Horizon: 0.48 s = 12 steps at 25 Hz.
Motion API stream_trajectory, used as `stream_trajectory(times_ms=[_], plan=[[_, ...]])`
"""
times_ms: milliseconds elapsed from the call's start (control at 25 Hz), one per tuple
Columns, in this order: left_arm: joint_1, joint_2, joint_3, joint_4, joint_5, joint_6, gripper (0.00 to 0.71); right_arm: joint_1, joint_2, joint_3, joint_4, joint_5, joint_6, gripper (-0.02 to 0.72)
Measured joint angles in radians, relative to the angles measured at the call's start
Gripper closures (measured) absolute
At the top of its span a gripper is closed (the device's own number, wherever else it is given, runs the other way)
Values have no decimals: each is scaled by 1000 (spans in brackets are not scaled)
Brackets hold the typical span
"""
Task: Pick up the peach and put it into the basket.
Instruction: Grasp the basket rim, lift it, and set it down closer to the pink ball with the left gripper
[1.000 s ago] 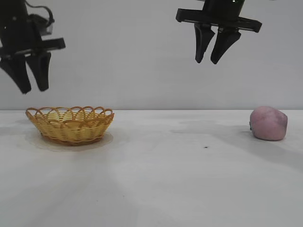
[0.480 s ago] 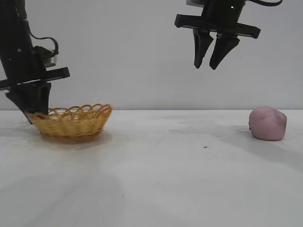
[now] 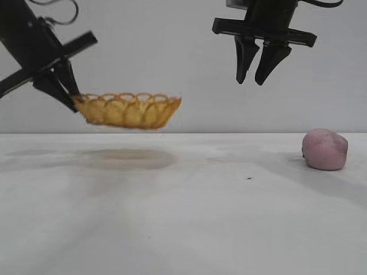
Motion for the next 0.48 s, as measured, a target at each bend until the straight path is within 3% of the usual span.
stream_trajectory(times_ms=[160, 480], plan=[[-46, 10, 26, -68, -29, 17, 710, 0, 0, 0, 0, 25, 0, 449], [-47, 53, 26, -73, -35, 26, 710, 0, 0, 0, 0, 31, 0, 449]])
